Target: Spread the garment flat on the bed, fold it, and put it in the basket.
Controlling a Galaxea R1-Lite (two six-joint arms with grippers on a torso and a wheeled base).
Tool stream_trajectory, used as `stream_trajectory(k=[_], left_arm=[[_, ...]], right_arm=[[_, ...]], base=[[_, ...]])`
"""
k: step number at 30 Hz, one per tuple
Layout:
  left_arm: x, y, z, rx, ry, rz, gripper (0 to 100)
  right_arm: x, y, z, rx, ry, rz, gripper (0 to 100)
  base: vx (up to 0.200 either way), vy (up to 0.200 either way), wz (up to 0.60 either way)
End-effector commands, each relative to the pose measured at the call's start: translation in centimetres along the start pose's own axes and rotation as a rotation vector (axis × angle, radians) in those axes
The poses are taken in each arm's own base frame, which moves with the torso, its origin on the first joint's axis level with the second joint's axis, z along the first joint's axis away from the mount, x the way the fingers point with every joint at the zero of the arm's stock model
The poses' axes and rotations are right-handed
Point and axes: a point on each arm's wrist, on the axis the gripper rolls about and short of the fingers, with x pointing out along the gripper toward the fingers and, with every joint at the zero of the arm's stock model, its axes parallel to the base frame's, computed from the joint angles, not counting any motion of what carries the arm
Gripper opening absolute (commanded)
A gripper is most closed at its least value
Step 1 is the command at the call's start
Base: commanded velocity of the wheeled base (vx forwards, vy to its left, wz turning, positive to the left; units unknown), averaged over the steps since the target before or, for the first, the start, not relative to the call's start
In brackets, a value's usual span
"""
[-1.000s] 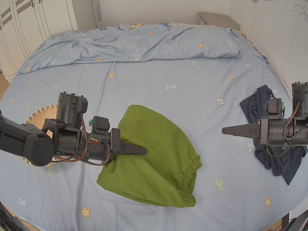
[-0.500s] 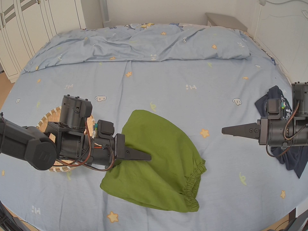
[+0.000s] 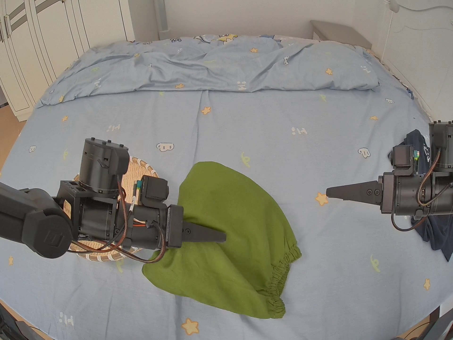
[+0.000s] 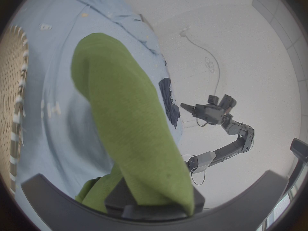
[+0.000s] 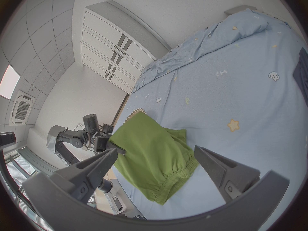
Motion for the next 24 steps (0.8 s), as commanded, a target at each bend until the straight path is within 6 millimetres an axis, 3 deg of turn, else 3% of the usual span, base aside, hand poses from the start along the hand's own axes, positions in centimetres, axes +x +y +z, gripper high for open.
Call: stream_trajectory(k=[1, 6, 14, 24], left_arm=[[-1.5, -2.4, 2.0, 0.072, -0.071, -0.032, 0], [-3.1, -2.9, 3.6, 0.113, -0.113, -0.008, 0], [-8.9, -3.8, 4.8, 0.206, -0.295, 0.050, 0], [-13.3, -2.0, 6.6, 0.276, -0.495, 0.153, 0]], right_arm=[[-0.2, 0.2, 0.0, -0.004, -0.006, 0.000, 100], [-0.3, 0.2, 0.0, -0.005, -0.011, -0.004, 100], [-0.3, 0.2, 0.1, -0.006, -0.014, -0.005, 100], [-0.3, 0.2, 0.1, -0.006, -0.016, -0.004, 100]], base=[[0.000, 0.000, 0.00], [0.000, 0.000, 0.00], [0.000, 0.000, 0.00], [0.000, 0.000, 0.00]])
